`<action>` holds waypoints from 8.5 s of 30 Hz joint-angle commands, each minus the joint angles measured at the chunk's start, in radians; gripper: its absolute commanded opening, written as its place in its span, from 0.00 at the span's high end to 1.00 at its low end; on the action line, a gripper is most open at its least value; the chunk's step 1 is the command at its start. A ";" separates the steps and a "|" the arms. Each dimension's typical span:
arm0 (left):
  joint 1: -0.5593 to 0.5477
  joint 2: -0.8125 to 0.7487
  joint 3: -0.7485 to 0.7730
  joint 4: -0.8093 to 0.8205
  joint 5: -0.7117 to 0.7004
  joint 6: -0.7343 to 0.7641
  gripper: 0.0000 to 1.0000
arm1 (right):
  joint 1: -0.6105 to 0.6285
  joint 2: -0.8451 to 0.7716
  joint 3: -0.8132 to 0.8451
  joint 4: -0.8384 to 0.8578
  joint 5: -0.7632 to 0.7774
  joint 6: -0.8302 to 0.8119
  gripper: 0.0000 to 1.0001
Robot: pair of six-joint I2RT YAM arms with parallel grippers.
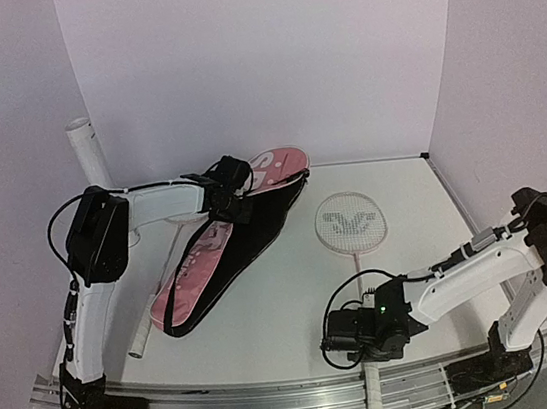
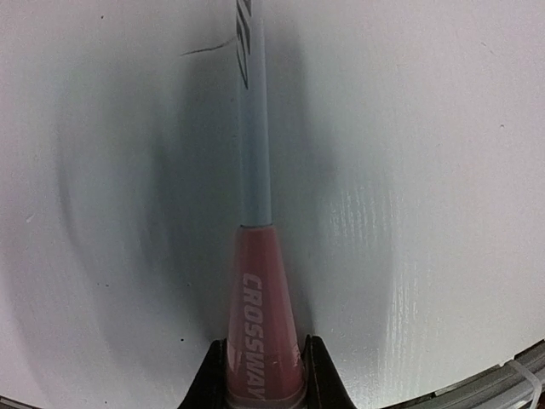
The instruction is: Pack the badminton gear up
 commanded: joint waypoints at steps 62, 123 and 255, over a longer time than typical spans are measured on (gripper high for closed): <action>-0.076 -0.066 0.127 -0.136 0.634 -0.053 1.00 | -0.164 0.179 0.675 -0.179 0.119 -0.199 1.00; 0.045 -0.046 -0.097 -0.083 0.899 -0.157 1.00 | -0.507 0.118 0.313 0.415 -0.272 -0.299 0.29; 0.026 -0.433 -0.437 -0.106 0.690 0.224 1.00 | -0.132 0.667 1.215 -0.102 -0.717 -2.402 0.66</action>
